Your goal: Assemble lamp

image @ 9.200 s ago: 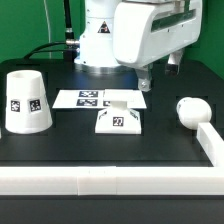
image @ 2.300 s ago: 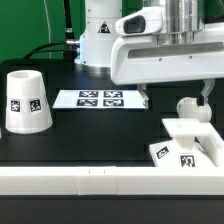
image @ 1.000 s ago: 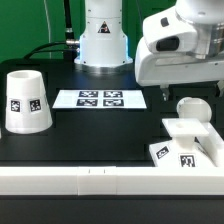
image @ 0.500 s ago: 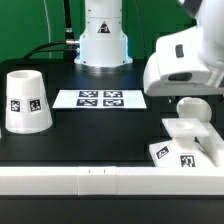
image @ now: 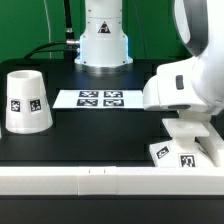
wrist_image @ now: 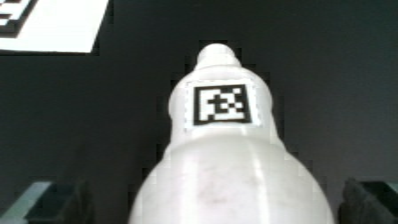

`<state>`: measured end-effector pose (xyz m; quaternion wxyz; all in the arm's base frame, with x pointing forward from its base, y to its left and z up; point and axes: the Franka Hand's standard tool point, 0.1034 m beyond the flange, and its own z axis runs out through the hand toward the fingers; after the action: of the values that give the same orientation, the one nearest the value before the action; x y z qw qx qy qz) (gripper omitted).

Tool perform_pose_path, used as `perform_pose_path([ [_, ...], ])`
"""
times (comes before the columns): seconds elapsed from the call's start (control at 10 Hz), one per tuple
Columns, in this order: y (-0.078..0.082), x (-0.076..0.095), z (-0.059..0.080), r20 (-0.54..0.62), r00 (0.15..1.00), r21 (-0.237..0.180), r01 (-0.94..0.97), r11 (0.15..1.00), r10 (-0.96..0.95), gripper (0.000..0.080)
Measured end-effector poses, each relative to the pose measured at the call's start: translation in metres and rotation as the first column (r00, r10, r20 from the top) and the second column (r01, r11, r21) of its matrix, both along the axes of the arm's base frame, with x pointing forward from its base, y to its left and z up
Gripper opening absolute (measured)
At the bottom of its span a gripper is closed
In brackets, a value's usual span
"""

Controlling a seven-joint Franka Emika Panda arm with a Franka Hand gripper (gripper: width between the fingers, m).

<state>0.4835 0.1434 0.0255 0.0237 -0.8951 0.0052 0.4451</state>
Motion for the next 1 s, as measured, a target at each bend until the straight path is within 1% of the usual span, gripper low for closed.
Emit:
perform_pose_path([
  [0.1,0.0005,-0.001,-0.0041,0.006,1.0,-0.001,0.001,1.0,-0.001,0.0698],
  [0.4,0.0005,-0.0019,-0.0095,0.01,1.0,-0.001,0.003,1.0,-0.003,0.0698],
  [0.5,0.0004,-0.0019,-0.0095,0.01,1.0,-0.001,0.003,1.0,-0.003,0.0605],
  [0.6,0.0003,-0.0019,-0.0095,0.011,1.0,-0.001,0.003,1.0,-0.003,0.0576],
  [0.9,-0.0004,-0.0014,-0.0091,0.012,1.0,0.005,0.0,1.0,0.0,0.0576],
  [1.0,-0.0032,0.0012,-0.0058,0.019,1.0,0.022,-0.011,1.0,0.011,0.0576],
])
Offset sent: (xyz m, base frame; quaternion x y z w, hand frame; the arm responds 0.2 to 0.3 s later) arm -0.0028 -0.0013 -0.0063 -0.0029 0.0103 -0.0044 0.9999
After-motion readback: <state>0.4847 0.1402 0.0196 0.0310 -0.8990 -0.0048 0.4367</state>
